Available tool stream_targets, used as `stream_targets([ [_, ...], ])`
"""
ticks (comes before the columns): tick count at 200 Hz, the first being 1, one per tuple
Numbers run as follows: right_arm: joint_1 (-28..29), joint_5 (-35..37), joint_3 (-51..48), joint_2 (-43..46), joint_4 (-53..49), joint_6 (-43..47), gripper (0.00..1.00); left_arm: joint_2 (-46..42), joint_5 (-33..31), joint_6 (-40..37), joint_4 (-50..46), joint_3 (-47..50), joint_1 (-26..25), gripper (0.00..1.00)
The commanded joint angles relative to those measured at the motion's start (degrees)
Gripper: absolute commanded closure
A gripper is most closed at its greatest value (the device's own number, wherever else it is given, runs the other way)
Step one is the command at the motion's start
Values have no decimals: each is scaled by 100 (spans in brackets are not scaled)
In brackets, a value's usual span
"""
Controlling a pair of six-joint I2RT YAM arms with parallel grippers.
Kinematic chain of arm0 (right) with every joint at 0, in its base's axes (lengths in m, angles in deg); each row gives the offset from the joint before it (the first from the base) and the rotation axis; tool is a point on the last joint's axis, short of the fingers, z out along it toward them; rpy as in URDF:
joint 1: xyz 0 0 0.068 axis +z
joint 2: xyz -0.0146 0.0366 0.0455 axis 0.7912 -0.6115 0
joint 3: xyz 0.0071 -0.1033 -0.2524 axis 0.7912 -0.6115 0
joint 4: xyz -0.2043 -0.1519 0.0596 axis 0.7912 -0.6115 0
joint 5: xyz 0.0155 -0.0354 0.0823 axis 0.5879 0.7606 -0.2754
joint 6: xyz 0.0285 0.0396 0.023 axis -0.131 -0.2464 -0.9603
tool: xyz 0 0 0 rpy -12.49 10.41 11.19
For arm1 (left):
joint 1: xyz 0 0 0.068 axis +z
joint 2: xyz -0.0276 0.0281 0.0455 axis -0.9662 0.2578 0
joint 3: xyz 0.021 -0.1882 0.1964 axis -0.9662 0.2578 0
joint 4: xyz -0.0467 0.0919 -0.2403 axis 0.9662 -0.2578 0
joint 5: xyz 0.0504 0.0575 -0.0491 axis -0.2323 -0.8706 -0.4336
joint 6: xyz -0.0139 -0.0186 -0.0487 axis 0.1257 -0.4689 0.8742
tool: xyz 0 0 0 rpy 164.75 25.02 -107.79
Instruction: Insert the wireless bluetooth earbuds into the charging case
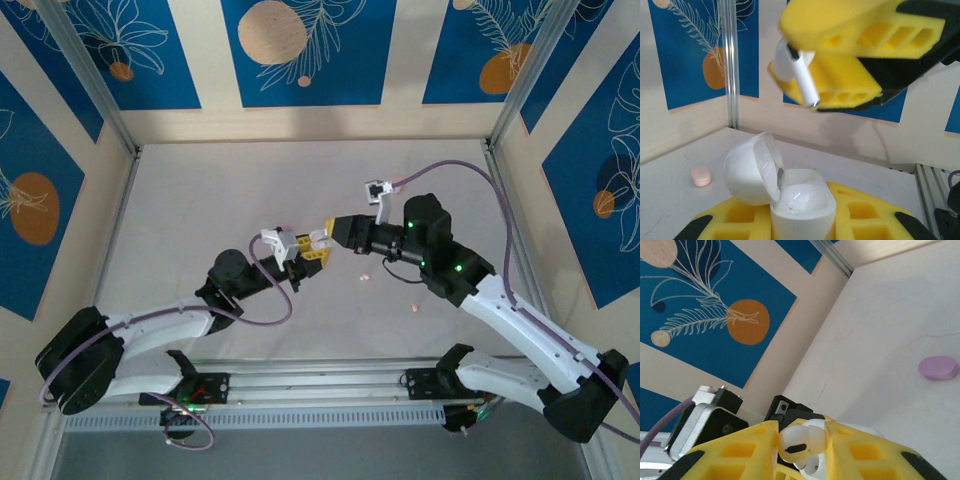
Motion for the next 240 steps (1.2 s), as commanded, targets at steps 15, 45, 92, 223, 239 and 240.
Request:
stream_targets([
  [15, 407, 727, 310, -86, -146, 530, 70, 90, -391, -244, 579, -192, -143, 84],
  [45, 635, 1039, 357, -187, -186, 725, 71, 116, -460, -263, 665, -191, -187, 84],
  [92, 872, 1457, 407, -341, -372, 962, 71, 126, -532, -220, 830, -174, -234, 84],
  [223, 929, 1433, 266, -254, -519, 1098, 70, 178, -829, 22, 1272, -148, -257, 83],
  [239, 926, 1299, 296, -260, -569, 1144, 70, 176, -841, 13, 1275, -153, -257, 83],
  [240, 926, 1293, 298, -261, -576, 1146, 70, 174, -845, 11, 1275, -150, -257, 83],
])
